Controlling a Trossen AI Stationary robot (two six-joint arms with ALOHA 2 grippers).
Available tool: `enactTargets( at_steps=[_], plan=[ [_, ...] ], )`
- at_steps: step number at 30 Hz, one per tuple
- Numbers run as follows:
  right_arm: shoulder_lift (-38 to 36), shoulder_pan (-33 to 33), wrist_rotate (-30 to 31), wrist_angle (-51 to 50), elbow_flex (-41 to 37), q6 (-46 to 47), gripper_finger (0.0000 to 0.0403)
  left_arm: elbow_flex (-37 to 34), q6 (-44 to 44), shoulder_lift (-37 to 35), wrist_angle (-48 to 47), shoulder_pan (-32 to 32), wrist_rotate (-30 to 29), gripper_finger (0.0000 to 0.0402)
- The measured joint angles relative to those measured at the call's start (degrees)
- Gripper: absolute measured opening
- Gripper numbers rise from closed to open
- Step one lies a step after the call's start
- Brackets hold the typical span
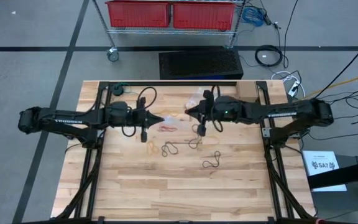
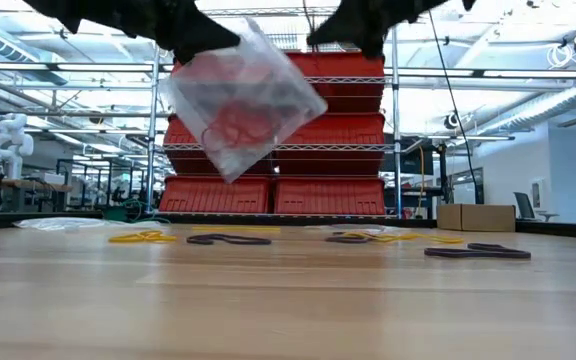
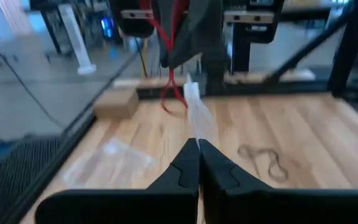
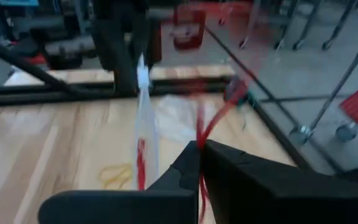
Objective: Sort rubber bands
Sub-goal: Adjust the red rubber band into the zip bag
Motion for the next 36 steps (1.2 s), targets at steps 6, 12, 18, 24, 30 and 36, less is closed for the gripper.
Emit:
enactTargets(
  at_steps=[6,12,18,24,30,36],
  plan=[
    [0.1,1.4,2.2,-3.8,7.5,-2.4,0.0000,-4.2,0.0,-0.2,10.0,-0.1,-1.4,0.0000],
    [0.2,2.9,3.4,-4.7,11.5,-3.8,0.0000,-6.3,0.1,-0.2,17.8,-0.1,-3.1,0.0000],
    [0.2,3.5,3.2,-4.4,11.8,-5.4,0.0000,-6.9,0.1,-0.2,22.0,-0.1,-3.1,0.0000],
    [0.2,3.5,0.4,-1.8,11.8,-5.4,0.0000,-6.9,0.0,-0.1,23.7,-0.1,-2.9,0.0000],
    [0.2,3.5,-1.5,-1.3,11.8,-6.3,0.0000,-6.9,0.0,0.0,25.1,-0.1,-1.3,0.0000],
    [0.3,3.5,-7.5,0.8,11.8,-6.5,0.0000,-6.9,0.0,0.0,24.9,-0.2,-1.2,0.0000]
  ],
)
